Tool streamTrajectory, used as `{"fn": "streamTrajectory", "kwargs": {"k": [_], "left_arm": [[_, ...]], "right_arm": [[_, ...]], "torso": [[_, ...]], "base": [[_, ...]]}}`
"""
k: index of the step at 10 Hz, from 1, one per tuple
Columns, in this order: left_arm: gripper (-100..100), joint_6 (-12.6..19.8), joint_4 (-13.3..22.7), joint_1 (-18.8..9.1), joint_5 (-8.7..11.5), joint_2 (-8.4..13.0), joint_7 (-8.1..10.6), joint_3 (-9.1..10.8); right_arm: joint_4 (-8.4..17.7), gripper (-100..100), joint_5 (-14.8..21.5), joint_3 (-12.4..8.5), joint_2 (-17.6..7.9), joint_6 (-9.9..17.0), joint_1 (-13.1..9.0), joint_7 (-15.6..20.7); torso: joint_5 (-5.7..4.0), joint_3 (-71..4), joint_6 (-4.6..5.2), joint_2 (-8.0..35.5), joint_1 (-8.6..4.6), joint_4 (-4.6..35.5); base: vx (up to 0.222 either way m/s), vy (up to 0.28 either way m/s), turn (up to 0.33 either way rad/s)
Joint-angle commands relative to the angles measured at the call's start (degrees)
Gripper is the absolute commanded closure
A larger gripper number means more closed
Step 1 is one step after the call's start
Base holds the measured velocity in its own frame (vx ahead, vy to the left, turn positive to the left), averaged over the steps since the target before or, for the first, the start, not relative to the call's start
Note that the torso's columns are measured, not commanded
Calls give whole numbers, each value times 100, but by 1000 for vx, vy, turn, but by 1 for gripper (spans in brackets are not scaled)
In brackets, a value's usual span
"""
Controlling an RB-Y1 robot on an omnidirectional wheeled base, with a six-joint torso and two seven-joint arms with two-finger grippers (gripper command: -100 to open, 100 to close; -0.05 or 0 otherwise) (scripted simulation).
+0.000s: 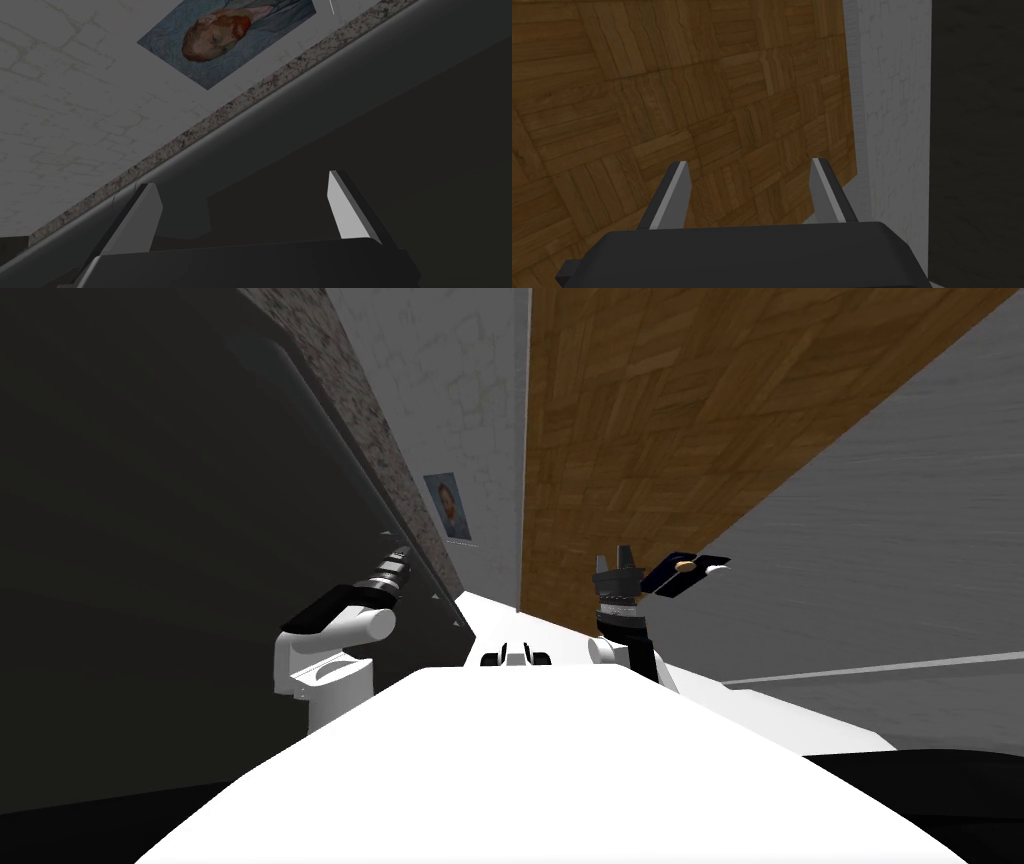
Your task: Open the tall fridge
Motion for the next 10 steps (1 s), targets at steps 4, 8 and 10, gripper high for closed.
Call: {"fn": "streamTrajectory", "kwargs": {"k": [4,8,10], "left_arm": [[-100,826,56,-325,337,176,-315,411],[-100,1651,25,-639,727,397,-652,845],[-100,1998,-59,-768,892,514,-788,1023]], "right_arm": [[0,0,0,0,0,0,-1,0],[0,0,0,0,0,0,0,0],[0,0,0,0,0,0,0,0]], "torso": [[-3,-38,25,-46,22,-6],[1,-47,9,-55,57,0],[-2,-54,0,-62,65,4]], "base": [[-21,13,-94],[-37,35,-112],[-43,33,-98]]}}
